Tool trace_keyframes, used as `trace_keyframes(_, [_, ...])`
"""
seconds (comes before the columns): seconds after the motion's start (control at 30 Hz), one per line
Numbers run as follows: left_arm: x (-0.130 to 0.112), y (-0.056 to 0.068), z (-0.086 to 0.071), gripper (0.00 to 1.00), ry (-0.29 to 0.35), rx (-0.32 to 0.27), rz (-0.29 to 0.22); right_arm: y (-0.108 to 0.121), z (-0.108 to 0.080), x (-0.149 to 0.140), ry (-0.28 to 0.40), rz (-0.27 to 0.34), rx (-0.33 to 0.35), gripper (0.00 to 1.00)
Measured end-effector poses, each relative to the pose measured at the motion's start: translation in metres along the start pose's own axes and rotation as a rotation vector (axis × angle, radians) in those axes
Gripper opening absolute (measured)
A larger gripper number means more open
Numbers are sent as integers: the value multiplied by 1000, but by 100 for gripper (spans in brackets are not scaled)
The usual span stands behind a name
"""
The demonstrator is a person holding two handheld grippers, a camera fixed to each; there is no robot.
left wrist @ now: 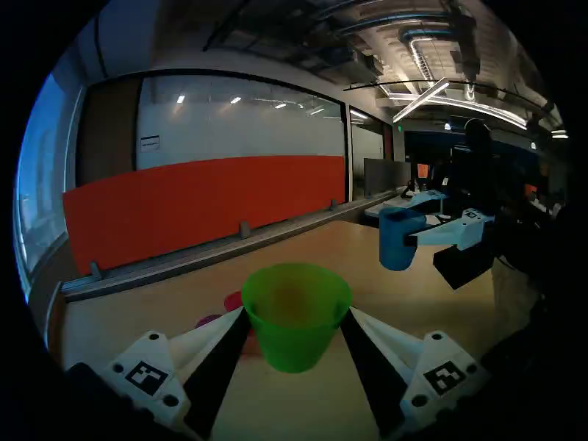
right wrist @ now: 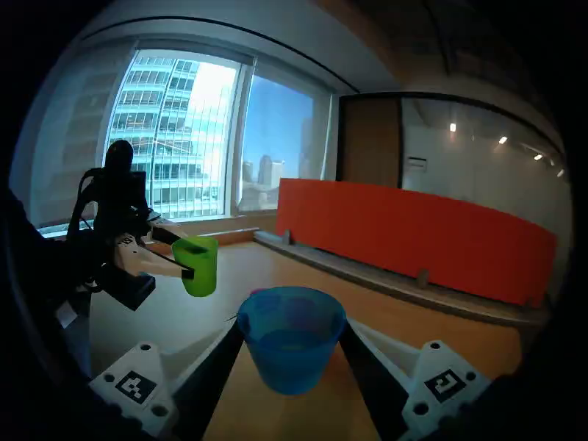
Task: Pour water
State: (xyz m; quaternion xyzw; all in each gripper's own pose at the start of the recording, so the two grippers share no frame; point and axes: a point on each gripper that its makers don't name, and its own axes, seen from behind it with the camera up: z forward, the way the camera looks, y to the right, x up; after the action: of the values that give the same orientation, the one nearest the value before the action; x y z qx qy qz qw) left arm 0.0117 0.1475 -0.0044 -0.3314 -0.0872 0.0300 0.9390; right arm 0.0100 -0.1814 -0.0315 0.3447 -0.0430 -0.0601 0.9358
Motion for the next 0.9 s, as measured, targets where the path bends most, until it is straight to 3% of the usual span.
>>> trace_keyframes(0.47, [13, 11, 1, 85, 75, -19, -29, 1, 6, 16, 12, -31, 1, 91])
trace_keyframes(0.9, [16, 23, 2, 85, 107, -44, -29, -5, 11, 33, 23, -105, 11, 91])
